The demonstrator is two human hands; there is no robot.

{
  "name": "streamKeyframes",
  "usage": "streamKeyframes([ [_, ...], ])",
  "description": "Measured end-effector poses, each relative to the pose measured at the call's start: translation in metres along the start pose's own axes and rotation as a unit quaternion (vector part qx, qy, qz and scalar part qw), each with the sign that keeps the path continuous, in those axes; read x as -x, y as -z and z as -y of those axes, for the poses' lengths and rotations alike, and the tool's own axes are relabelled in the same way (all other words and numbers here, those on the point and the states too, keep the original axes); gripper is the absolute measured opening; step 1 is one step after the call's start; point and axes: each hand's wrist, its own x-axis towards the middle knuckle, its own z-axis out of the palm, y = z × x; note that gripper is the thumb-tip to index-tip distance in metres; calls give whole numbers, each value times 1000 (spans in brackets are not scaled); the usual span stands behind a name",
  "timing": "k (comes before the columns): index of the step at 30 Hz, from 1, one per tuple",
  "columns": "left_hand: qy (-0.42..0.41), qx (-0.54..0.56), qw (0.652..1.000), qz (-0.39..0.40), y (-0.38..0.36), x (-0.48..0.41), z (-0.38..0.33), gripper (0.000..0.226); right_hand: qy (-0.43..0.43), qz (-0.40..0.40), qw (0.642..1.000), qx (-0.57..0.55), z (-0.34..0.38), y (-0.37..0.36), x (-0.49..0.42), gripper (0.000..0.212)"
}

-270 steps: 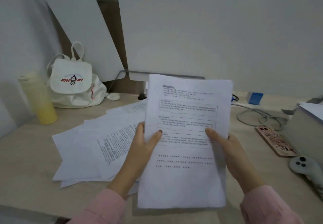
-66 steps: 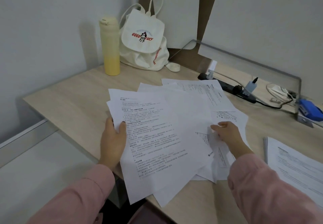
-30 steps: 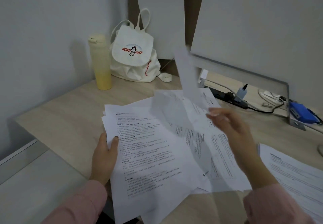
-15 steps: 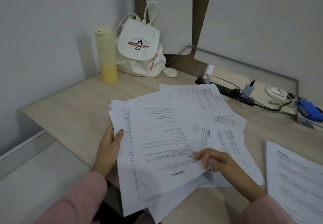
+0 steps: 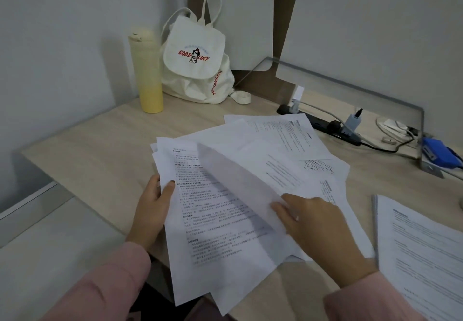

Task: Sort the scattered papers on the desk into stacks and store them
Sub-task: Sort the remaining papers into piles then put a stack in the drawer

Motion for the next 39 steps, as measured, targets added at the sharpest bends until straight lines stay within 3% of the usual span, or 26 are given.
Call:
streamKeyframes([
  [2, -2, -1, 1000, 3, 0, 0, 0, 13, -37, 135, 978, -156, 24, 10, -10, 37],
  [5, -6, -5, 1000, 6, 1, 0, 1, 16, -98, 258, 884, -377, 54, 13, -33, 30],
  [8, -13, -21, 1000, 8, 1, -2, 3, 15, -165, 289, 793, -510, 75, -2, -64, 23],
  [10, -20, -35, 999, 1, 1, -3, 4, 13, -215, 310, 708, -597, 83, -14, -82, 23],
  [12, -19, -33, 999, -2, 0, -2, 3, 11, -211, 325, 621, -681, 86, -28, -96, 19],
  [13, -21, -29, 999, -3, 0, -1, 2, 12, -195, 330, 595, -706, 85, -34, -100, 19],
  [14, -26, -29, 999, -4, 0, 1, 1, 16, -180, 326, 592, -715, 80, -41, -104, 23],
  [15, -30, -30, 999, -6, 0, 2, 0, 19, -172, 311, 607, -711, 75, -45, -106, 29],
  [16, -32, -29, 999, -9, 1, 3, -1, 22, -169, 280, 648, -688, 66, -50, -108, 33],
  [19, -30, -23, 999, 3, 1, 4, -3, 19, -197, 134, 862, -447, 24, -59, -108, 36],
  [20, -30, -27, 999, 11, 1, 3, -1, 14, -227, 104, 902, -351, 7, -62, -105, 38],
  [21, -30, -32, 999, 17, 0, 2, -1, 9, -262, 102, 915, -288, -8, -65, -101, 41],
  [24, -23, -46, 998, 23, 0, 1, 2, 9, -324, 155, 901, -242, -25, -69, -86, 44],
  [29, -29, -91, 995, 37, -1, 2, 2, 26, -223, 180, 890, -355, -15, -62, -66, 28],
  [31, -32, -109, 993, 35, -1, 1, 5, 37, -229, 133, 904, -336, -26, -62, -70, 28],
  [33, -27, -108, 994, 24, -1, -1, 6, 38, -247, 110, 934, -234, -45, -65, -76, 44],
  [35, -29, -95, 995, 10, -2, -1, 6, 36, -252, 151, 941, -167, -61, -69, -80, 64],
  [39, -37, -72, 997, -15, -4, 1, 0, 34, -221, 201, 948, -109, -77, -79, -87, 72],
])
